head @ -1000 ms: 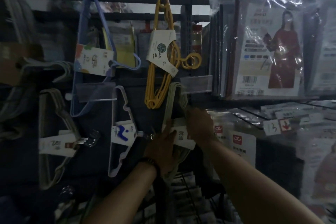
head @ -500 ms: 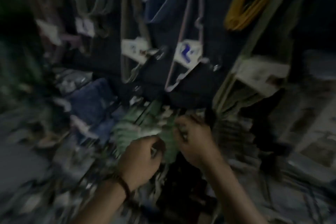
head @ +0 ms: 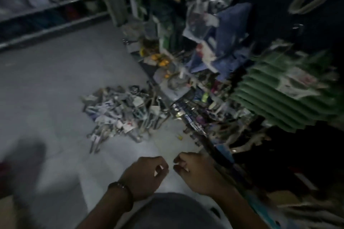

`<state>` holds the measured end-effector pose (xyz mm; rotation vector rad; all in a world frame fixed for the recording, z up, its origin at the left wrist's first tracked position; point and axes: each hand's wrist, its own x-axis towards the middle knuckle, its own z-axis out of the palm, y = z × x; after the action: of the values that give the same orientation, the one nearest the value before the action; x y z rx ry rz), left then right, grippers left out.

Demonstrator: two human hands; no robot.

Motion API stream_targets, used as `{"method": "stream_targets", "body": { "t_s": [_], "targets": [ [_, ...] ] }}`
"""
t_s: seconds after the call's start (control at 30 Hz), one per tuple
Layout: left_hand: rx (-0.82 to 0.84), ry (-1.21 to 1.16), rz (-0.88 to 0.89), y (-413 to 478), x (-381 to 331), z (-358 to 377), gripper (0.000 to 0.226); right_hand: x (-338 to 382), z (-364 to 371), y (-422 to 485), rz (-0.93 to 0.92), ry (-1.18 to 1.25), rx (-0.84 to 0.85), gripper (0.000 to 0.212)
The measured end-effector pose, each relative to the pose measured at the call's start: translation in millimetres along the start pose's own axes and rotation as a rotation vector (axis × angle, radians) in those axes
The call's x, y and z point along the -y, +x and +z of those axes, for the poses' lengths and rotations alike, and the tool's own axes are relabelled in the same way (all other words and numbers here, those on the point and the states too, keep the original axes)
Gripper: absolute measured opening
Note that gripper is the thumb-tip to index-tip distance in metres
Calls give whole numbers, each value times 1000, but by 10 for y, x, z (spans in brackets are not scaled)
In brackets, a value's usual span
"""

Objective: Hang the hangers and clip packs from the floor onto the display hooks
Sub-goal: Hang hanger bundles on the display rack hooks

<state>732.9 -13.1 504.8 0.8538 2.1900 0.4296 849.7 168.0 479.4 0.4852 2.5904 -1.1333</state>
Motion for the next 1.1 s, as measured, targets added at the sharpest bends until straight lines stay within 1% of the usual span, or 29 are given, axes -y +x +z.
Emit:
{"method": "stream_targets", "body": {
  "t_s": [0.1,0.17,0.23,0.27,0.37,0.5,0.63,0.77,0.87,0.93,1.03,1.1],
  "targets": [
    [8,-62,-65,-101,737,-319,17,444,254,506,19,42,72,20],
    [31,-80,-89,-115,1220,-539,17,668,412,867,52,63,76,15],
    [95,-92,-131,-136,1668,-758,24,847,551,1226,74,69,103,11],
    [132,-106,-160,-153,1866,-862,28,946,601,1391,82,44,147,11],
    [189,-137,-229,-184,2312,-1168,33,1288,639,1886,91,-67,296,14],
    [138,-250,-299,102,2722,-1493,31,1625,665,2732,71,-49,328,14],
    [174,-284,-369,760,3085,-1750,35,1702,652,3732,28,-58,379,23],
    [155,-315,-436,1625,3350,-2118,36,1574,623,4882,39,-93,466,20],
    [131,-349,-485,2420,3651,-2457,36,1494,641,5922,47,-161,570,20],
    [57,-368,-489,2915,3940,-2665,33,1526,697,6569,23,-224,615,21],
    [-92,-441,-522,3563,4457,-2844,29,1572,889,7483,12,-287,595,20],
    [-100,-485,-559,3958,4890,-2861,28,1582,1101,8029,14,-300,600,20]
  ]
}}
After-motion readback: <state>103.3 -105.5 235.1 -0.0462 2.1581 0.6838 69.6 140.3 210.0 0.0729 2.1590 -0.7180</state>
